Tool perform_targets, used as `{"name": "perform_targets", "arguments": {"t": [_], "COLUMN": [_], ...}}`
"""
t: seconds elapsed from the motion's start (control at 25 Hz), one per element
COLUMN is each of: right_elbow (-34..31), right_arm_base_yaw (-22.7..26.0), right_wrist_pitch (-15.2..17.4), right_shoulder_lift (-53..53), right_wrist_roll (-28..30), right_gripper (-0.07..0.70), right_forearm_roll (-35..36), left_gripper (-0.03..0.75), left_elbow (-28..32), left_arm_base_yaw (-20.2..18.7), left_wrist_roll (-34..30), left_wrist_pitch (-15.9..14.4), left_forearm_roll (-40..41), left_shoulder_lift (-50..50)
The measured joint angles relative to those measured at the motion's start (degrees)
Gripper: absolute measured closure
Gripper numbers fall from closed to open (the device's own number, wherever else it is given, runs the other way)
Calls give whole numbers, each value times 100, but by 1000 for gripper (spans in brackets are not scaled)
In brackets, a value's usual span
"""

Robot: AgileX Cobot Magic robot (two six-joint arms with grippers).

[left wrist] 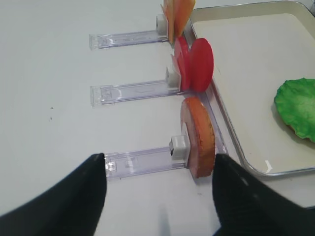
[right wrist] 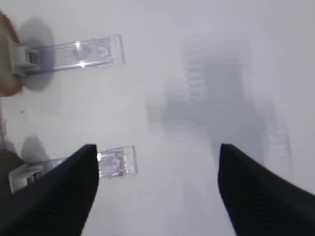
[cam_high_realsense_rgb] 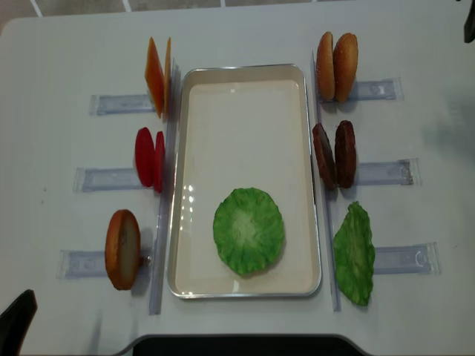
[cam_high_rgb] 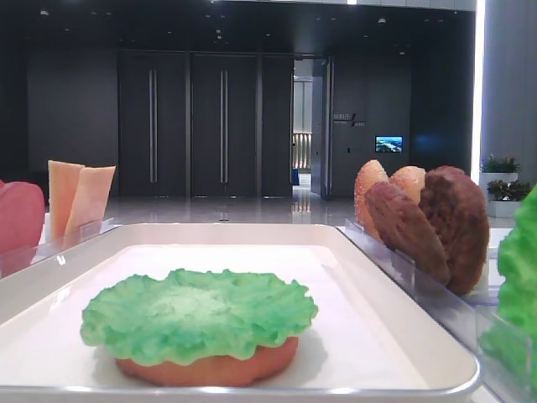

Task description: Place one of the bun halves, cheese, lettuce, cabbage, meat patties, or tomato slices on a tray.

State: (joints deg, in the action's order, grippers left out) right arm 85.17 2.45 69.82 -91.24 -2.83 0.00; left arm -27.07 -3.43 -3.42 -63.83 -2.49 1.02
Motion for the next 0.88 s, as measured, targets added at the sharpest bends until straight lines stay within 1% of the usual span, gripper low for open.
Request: {"name": "perform_targets", "arguments": {"t": [0.08,0.24,0.36,0.44,0.64,0.88], "right_elbow": [0,0,-8,-136,-827,-2003], "right_arm_base_yaw": [125,154,154,154,154,154], "right_wrist_pitch": [0,0,0,-5,0,6], "right_shoulder_lift": [2,19,80,209,986,2371], "right_wrist_roll": [183,533,571,587,576,371], "right_gripper": [145,145,145,145,145,145], "right_forearm_roll": [0,0,0,-46,-198,-199], "left_gripper": [199,199,199,199,199,199], "left_elbow": [0,0,0,0,0,0], "left_arm_base_yaw": [0,0,0,0,0,0], "left_wrist_roll": [0,0,0,0,0,0], "left_wrist_pitch": [0,0,0,0,0,0], "left_forearm_roll": [0,0,0,0,0,0], "left_shoulder_lift": [0,0,0,0,0,0]}}
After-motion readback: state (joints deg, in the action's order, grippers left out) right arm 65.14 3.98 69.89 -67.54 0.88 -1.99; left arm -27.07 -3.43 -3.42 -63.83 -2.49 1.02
